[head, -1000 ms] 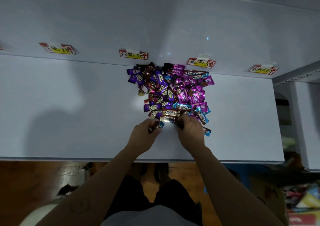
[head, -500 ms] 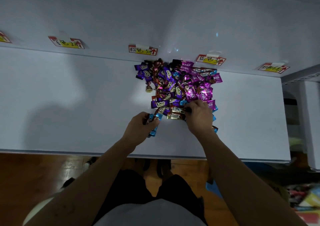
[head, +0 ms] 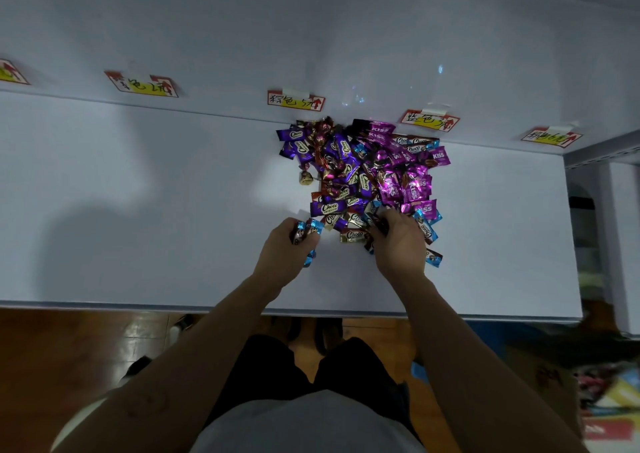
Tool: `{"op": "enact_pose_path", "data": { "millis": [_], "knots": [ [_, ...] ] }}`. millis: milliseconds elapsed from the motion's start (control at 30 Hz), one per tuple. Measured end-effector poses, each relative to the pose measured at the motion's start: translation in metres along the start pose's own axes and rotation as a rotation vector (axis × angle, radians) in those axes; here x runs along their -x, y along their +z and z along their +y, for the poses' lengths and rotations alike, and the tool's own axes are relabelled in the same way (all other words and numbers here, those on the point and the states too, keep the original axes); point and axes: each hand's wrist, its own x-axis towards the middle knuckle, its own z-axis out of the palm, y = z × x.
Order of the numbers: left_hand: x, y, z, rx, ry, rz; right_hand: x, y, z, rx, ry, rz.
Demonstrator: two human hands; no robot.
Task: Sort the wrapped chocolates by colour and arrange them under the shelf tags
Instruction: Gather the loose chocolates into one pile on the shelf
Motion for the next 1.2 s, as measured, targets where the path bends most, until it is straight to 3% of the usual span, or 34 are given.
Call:
{"op": "enact_pose_path", "data": {
  "millis": [200,633,900,1200],
  "knots": [
    [0.008,-0.008,0.007,-0.055,0.085,0.059,0.036,-0.012,-0.039,-0.420,0.140,-0.136],
    [0.066,-0.068,0.041,-0.458,0.227,0.451,0.034,-0.037,-0.116,-0.333,-0.364,-0.251],
    [0.120,-0.084,0.052,-0.296,0.206,0.762,0.053,-0.051,-0.148,-0.474,-0.597,-0.257],
    [0.143,-0.117,0.050,-0.156,0.295,0.860,0.072,-0.067,-0.186,-0.482,-0.694,-0.182]
  ]
}}
